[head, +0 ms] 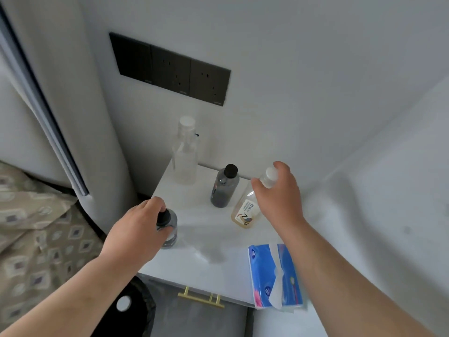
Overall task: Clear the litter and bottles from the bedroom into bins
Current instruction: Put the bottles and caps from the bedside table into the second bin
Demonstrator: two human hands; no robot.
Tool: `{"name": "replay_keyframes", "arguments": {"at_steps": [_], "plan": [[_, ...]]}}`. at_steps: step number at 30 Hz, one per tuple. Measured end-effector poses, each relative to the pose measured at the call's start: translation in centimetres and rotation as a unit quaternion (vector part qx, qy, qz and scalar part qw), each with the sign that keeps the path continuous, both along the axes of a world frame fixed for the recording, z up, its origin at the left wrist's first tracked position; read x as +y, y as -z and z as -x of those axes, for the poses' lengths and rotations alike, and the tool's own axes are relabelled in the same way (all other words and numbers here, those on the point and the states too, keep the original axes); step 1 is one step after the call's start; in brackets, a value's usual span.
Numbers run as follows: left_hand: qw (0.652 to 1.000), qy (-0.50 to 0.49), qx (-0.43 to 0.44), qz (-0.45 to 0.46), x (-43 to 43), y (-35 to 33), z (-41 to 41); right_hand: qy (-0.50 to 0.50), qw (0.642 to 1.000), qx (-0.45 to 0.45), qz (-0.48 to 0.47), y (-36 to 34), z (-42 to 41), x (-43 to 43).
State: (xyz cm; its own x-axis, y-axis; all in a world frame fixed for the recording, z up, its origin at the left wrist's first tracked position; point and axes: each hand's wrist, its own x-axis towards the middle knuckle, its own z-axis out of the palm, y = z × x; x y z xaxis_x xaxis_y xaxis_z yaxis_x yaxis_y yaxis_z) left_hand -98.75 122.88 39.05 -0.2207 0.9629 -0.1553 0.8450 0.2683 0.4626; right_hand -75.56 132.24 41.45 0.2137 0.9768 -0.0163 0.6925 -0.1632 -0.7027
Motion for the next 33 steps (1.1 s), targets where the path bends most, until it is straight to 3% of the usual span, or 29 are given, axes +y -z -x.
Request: {"name": "replay_keyframes", "arguments": {"at_steps": [8, 14, 22, 29, 33], "plan": [[0.999, -0.025, -0.015, -0.041, 0.0, -0.2, 1.3, 0.0, 0.999, -0.029, -0.022, -0.4, 0.1, 0.2], [0.994, -0.07, -0.056, -0.059, -2.5, -2.3, 3.8, -0.013, 0.999, 0.001, -0.046, -3.2, 0.9, -2.6], [0.976, -0.164, -0.137, -0.043, -10.1, -3.8, 10.6, -0.195, 0.976, 0.092, 0.023, -5.1, 7.7, -10.0], [0.975, -0.189, -0.115, 0.016, -16.6, -0.4, 15.6, -0.301, 0.946, 0.076, 0.095, -0.2, 15.9, -15.0], [0.977, -0.173, -0.101, 0.066, -19.3, 4.3, 16.3, -0.329, 0.935, 0.008, 0.128, 4.6, 18.5, -17.4]]}}
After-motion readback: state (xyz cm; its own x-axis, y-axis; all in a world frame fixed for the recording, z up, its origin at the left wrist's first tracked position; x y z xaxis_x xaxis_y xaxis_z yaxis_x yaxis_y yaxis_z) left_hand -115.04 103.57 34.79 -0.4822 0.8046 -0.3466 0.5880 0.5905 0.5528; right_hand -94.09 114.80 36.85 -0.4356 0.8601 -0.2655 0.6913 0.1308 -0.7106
